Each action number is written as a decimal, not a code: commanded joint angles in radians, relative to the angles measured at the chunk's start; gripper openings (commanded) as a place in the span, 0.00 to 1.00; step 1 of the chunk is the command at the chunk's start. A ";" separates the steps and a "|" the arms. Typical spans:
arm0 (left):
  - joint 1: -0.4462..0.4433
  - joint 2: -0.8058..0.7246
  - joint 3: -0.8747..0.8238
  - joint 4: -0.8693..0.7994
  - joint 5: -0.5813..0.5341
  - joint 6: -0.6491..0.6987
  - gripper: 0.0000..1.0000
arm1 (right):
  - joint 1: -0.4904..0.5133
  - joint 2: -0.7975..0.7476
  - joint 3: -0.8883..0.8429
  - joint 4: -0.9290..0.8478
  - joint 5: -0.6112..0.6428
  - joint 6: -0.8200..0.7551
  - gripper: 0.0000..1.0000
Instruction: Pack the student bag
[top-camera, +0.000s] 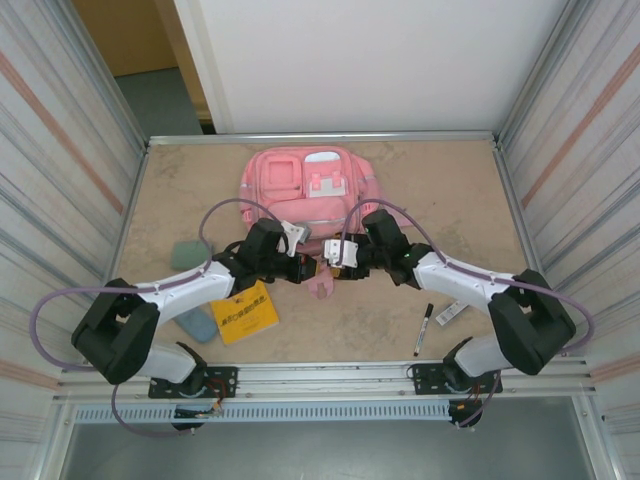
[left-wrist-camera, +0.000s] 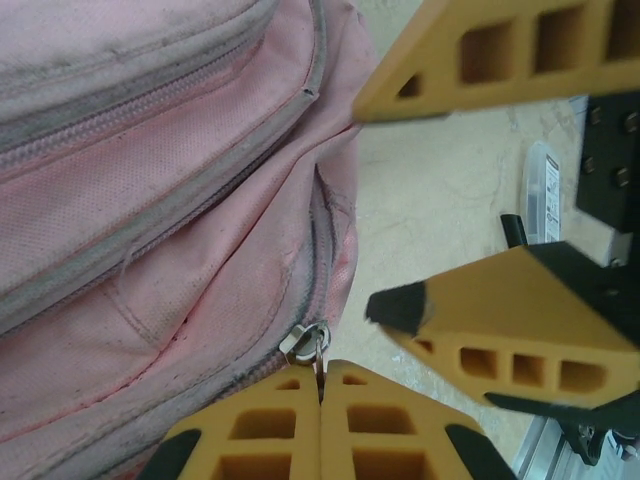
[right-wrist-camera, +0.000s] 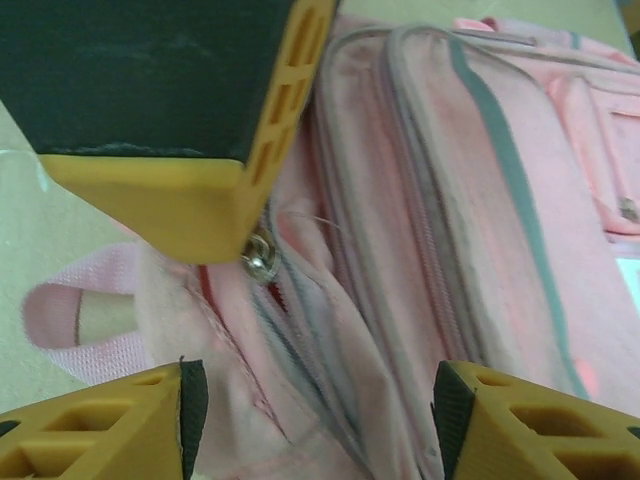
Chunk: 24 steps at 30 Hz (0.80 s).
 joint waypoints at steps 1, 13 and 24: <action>-0.003 0.007 0.014 0.062 0.055 -0.010 0.00 | 0.026 0.052 0.031 0.033 -0.067 0.015 0.61; 0.048 -0.071 -0.026 -0.010 -0.038 0.019 0.00 | 0.007 0.049 -0.059 0.171 0.130 -0.021 0.03; 0.181 -0.050 -0.022 -0.166 -0.224 0.069 0.00 | -0.074 -0.109 -0.161 0.143 0.209 -0.045 0.02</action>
